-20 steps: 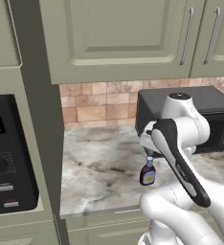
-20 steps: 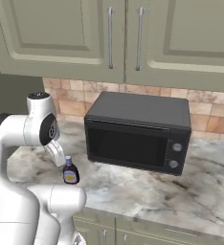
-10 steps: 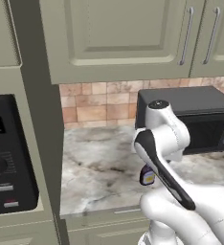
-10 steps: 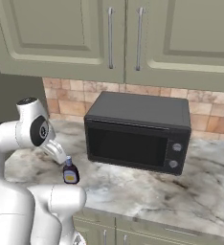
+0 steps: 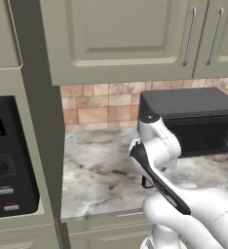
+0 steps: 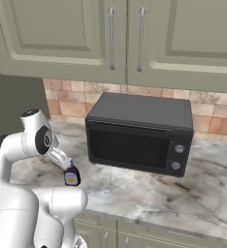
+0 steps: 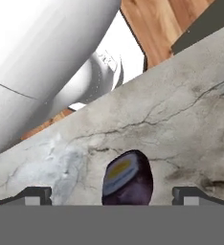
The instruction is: Place the condiment bottle and condiment bottle from the counter to the top shelf of the fridge. If the existing items in the fridge are on the top shelf, move them to other shelves.
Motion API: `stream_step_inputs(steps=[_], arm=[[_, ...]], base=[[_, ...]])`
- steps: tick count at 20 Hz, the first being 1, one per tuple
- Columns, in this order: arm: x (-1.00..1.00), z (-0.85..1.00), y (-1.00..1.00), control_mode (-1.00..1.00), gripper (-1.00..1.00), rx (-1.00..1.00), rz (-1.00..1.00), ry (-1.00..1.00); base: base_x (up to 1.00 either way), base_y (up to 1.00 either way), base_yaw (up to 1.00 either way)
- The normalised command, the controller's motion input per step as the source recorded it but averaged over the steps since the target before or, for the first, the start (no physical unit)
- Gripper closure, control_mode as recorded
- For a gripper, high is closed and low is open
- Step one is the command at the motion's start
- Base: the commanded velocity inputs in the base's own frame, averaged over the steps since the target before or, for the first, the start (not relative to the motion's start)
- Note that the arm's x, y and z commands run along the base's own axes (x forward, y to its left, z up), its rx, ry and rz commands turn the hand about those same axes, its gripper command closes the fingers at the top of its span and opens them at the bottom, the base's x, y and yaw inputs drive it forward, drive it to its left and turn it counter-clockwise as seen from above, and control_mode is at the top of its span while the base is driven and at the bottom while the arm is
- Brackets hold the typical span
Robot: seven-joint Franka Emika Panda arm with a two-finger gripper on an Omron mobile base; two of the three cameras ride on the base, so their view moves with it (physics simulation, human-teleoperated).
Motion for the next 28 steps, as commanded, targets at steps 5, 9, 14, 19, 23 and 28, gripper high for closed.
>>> stream_step_inputs(steps=[5,9,14,19,23,28], arm=[[0.4,-0.24,0.02,-1.0,-1.0,-0.01,0.0,0.0],[0.34,-0.26,0.0,-1.0,-1.0,-0.09,0.0,0.0],[0.09,-0.18,0.0,-1.0,-1.0,-0.12,0.0,0.0],[0.0,-0.13,-0.03,-1.0,-1.0,-0.09,0.0,0.0],[0.0,-0.17,-0.27,-1.0,-1.0,-0.05,0.0,0.0],[0.0,0.0,-0.08,-1.0,-1.0,0.0,0.0,0.0]], base=[[0.0,0.0,0.0],[0.0,0.0,0.0],[0.0,0.0,0.0],[0.0,0.0,0.0],[0.0,0.0,0.0],[0.0,0.0,0.0]])
